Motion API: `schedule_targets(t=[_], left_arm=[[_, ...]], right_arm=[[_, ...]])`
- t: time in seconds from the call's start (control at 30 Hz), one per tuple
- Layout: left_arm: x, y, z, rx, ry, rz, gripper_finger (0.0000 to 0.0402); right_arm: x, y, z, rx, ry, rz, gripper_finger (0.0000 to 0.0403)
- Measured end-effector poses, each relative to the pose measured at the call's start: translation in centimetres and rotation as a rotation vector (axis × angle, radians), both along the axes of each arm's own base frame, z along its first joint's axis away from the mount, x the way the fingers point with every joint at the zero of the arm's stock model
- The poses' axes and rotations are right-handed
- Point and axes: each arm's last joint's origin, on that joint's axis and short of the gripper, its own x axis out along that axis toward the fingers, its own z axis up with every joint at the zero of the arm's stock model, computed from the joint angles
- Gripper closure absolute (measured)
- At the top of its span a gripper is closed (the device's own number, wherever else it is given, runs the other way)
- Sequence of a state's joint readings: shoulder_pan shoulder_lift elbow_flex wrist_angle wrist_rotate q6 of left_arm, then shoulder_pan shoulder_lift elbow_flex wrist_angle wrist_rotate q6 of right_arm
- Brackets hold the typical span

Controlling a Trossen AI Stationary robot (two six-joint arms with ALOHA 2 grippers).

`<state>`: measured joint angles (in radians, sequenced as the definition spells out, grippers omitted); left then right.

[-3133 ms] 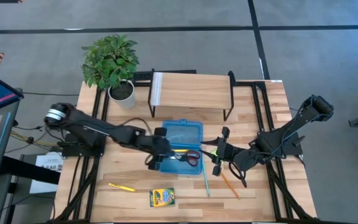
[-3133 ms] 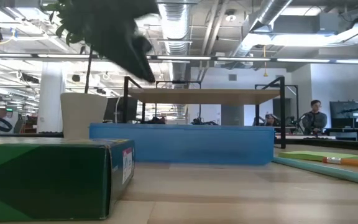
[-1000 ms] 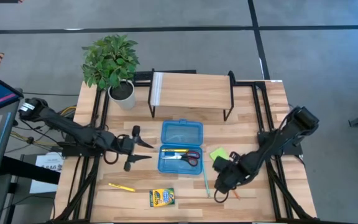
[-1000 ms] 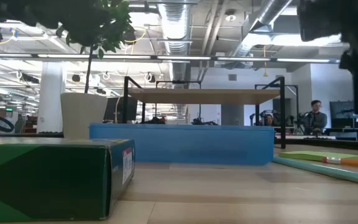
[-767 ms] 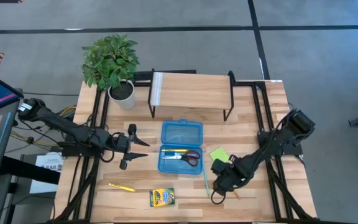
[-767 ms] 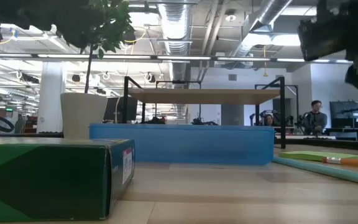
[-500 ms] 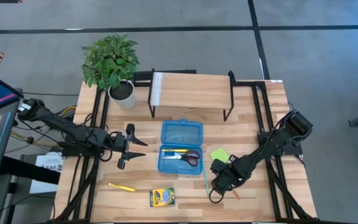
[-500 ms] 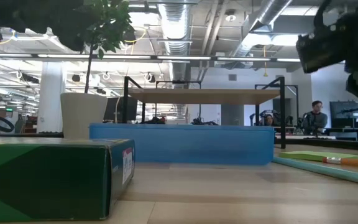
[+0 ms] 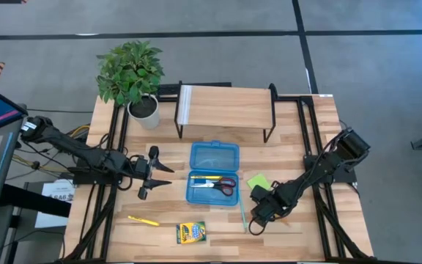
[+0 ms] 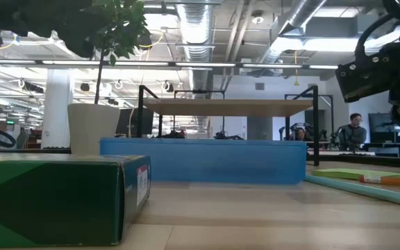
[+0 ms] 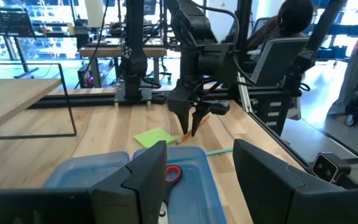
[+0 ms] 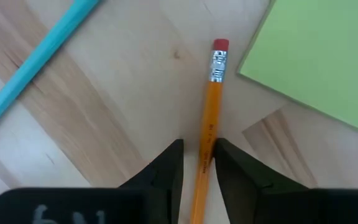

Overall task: Pack school essentials
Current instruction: Put the orange pencil into the blue supply box

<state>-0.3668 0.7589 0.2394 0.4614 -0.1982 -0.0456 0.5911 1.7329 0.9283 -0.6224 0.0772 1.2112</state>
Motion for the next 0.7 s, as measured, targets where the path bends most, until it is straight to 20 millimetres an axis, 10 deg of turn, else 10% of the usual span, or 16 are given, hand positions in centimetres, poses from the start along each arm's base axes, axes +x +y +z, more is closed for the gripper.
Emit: schedule_targets(t=[0.4, 0.7], left_arm=[[0.0, 0.0, 0.0, -0.003, 0.0, 0.0, 0.0228], [0.0, 0.0, 0.0, -0.004, 0.0, 0.0, 0.0228]], right_arm=[[-0.2, -0.1, 0.6, 0.011, -0.007, 0.019, 0.0384], [-0.4, -0.8, 4.2, 0.081, -0.124, 0.009, 0.0381]])
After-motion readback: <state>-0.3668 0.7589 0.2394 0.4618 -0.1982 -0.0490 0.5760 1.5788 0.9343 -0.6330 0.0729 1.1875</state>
